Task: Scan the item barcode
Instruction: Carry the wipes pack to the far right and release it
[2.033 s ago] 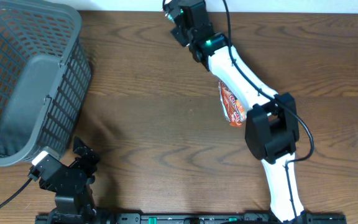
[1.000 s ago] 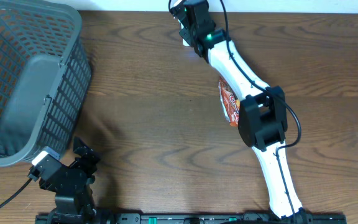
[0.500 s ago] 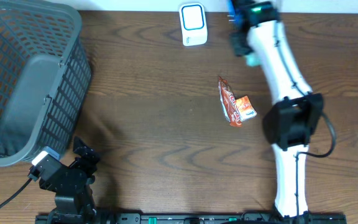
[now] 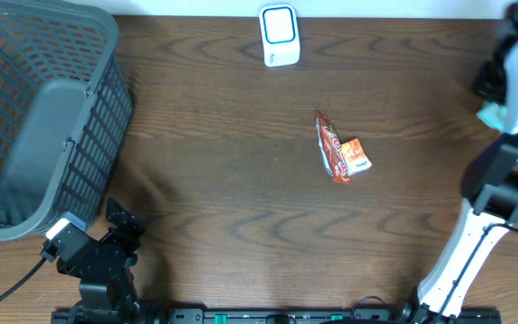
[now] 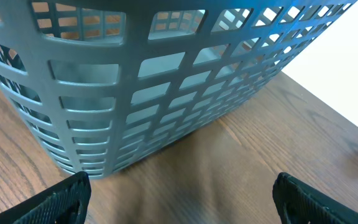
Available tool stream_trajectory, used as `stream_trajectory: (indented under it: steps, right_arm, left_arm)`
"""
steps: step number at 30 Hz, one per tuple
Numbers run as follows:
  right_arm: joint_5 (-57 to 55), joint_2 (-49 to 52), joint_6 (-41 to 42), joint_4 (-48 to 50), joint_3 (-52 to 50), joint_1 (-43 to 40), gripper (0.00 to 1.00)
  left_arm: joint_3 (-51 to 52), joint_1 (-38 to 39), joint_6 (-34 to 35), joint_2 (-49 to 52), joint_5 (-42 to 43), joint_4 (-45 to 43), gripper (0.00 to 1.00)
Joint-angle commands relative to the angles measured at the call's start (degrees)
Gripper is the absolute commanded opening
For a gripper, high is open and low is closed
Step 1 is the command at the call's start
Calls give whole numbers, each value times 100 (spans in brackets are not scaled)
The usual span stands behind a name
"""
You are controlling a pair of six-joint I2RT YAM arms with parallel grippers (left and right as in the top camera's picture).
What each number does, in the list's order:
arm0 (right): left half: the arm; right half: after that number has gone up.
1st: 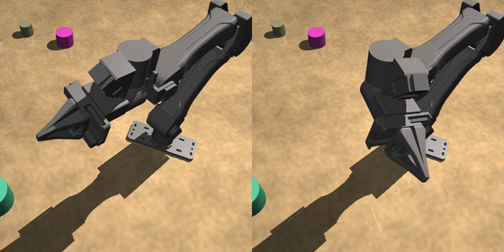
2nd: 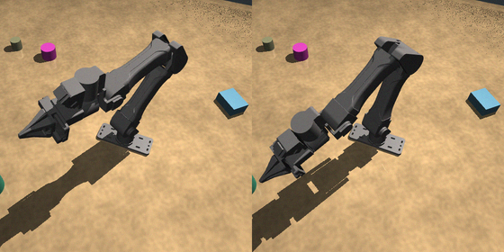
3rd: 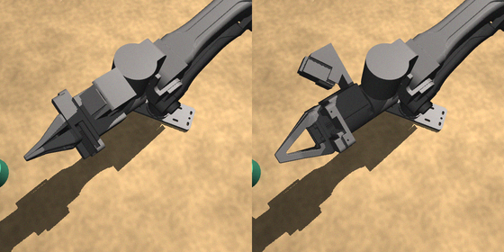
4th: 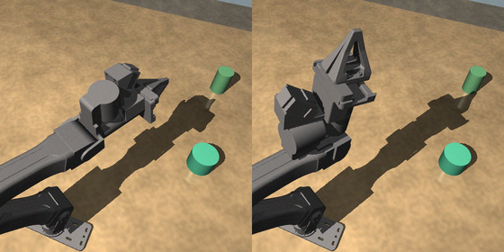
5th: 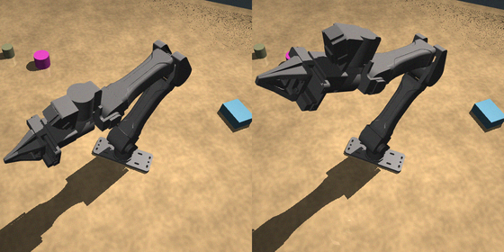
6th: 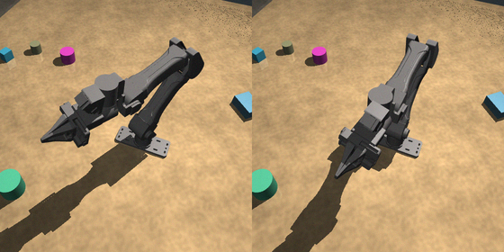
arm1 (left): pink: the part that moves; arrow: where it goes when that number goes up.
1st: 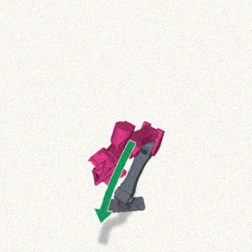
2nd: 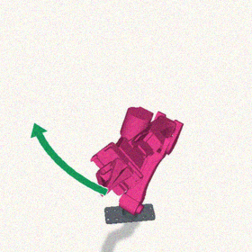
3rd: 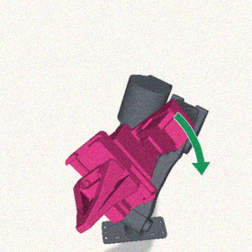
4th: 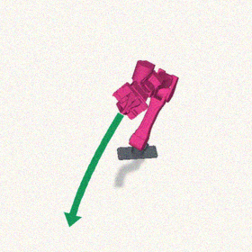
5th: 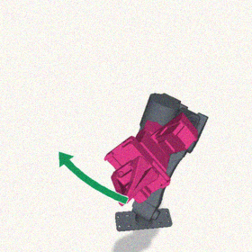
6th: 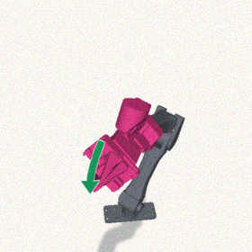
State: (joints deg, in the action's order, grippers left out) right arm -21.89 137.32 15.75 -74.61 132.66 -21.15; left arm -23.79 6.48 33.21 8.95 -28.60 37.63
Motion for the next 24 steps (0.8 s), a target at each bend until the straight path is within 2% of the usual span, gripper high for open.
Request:
stream_trajectory:
  steps: [1,7,8,9,10,11,12,19,24]
  right_arm:
    - [-96,-129,160,271,-463,-411,1]
    - [-96,-129,264,796,-1207,-885,1]
    - [-74,-131,262,791,-1200,-925,4]
    - [39,-149,190,767,-1165,-951,14]
    - [258,-168,4,750,-1102,-964,54]
    - [514,-184,-203,728,-1010,-964,83]
    - [745,-201,-345,658,-885,-960,98]
    - [1668,-450,-378,-164,173,-562,99]
    - [1729,-859,-380,-575,304,153,99]
  left_arm:
    - [-15,13,9,-20,-33,7,93]
    - [-15,13,9,-20,-31,7,93]
    - [-15,13,9,-20,-33,7,93]
    - [-15,13,9,-20,-33,7,93]
    - [-15,13,9,-20,-31,7,93]
    - [-15,13,9,-20,-33,7,93]
    - [-15,13,9,-20,-31,7,94]
    - [-15,13,9,-20,-33,7,93]
    - [-15,13,9,-20,-33,7,93]
